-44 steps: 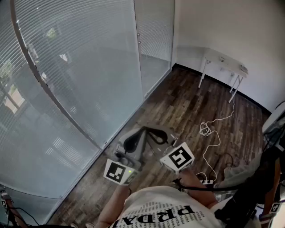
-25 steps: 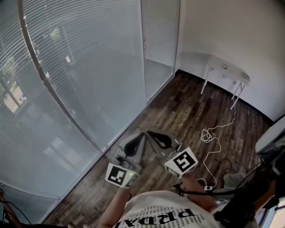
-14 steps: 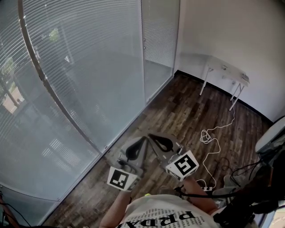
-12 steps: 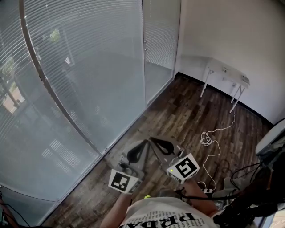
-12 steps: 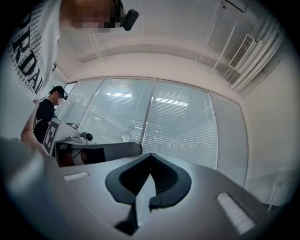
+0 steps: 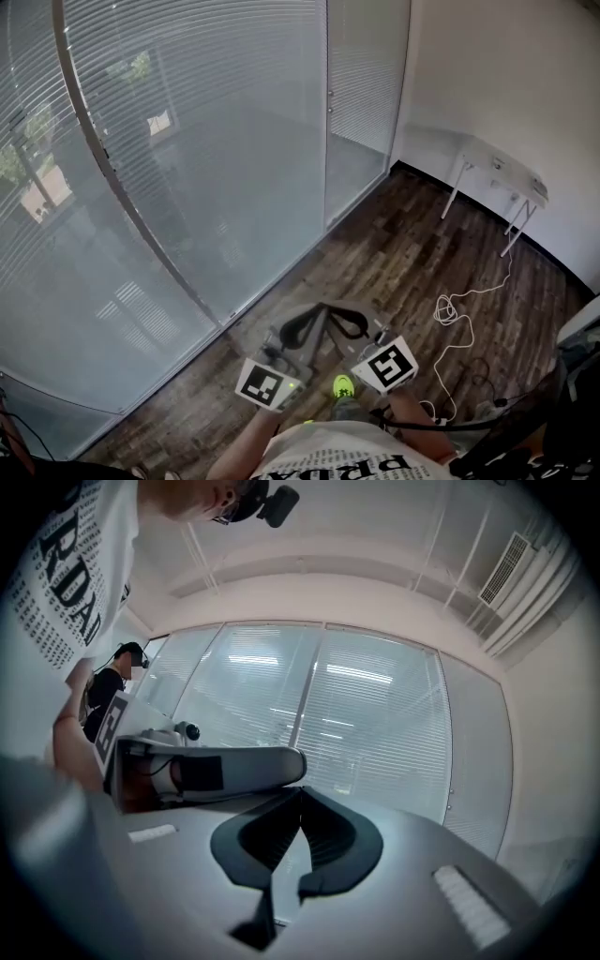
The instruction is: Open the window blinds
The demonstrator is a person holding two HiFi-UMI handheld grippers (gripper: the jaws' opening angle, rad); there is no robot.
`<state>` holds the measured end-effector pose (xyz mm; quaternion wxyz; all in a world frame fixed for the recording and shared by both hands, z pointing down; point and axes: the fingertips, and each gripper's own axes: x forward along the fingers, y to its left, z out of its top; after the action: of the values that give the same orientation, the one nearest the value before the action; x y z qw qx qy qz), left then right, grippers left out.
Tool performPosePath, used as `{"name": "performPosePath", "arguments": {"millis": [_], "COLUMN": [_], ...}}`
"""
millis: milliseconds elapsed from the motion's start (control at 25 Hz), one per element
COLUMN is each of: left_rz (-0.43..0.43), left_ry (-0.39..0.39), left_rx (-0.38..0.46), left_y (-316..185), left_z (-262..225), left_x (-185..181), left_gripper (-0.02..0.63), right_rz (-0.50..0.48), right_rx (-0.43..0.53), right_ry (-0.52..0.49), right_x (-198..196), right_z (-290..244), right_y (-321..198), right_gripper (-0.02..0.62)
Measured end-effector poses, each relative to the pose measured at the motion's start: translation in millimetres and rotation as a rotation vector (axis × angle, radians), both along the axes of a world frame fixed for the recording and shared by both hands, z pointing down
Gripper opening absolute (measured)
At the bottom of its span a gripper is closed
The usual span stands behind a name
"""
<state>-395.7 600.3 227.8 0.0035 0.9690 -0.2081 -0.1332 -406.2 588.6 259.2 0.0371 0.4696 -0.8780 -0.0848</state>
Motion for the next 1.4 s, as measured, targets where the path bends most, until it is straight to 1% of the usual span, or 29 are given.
{"name": "performPosePath", "arguments": {"millis": [80,200,360,560,680,880,1080,1240,1360,1400], "left_rz": [-0.012,-0.031,-0.029,-0.034,-0.035,-0.047,-0.049,-0.052,-0.046,-0.048], "left_ry": [-0.01,-0.027,-0.059,-0.052,-0.05,-0.037,-0.058,-0.057,-0.079,-0.073], "left_rx": [0.001,0.006,-0.009,-0.025,-0.032,-0.05,-0.032,-0.03,-0.014,-0.018], "left_y": [-12,-31,-53,-76,-90,-121,-125,-139,-151,-156], "left_z": [1,5,20,36,51,57,69,75,79,79], "left_x": [9,24,52,95,120,149,182,202,207,209], "left_gripper": [-0.008,-0.008,-0.008,-0.008,-0.008,-0.008,-0.008,-0.008,-0.008,-0.008], "right_rz": [0.001,0.028,0.036,0.005,0.002,-0.008,-0.021,-0.008,-0.002,0.0], "right_rx": [0.0,-0.014,-0.016,0.023,0.017,0.0,-0.005,0.006,0.002,0.002], "right_ry": [-0.03,-0.098,-0.153,-0.128,-0.114,-0.097,-0.086,-0.087,-0.113,-0.116], "right_x": [15,42,75,114,138,168,199,219,225,227], "right_z": [-1,2,2,7,21,28,39,44,45,46], "right_y": [-12,-31,-53,-78,-92,-122,-127,-140,-152,-157], "right_gripper": [0.008,0.008,0.008,0.009,0.009,0.008,0.008,0.008,0.008,0.008]}}
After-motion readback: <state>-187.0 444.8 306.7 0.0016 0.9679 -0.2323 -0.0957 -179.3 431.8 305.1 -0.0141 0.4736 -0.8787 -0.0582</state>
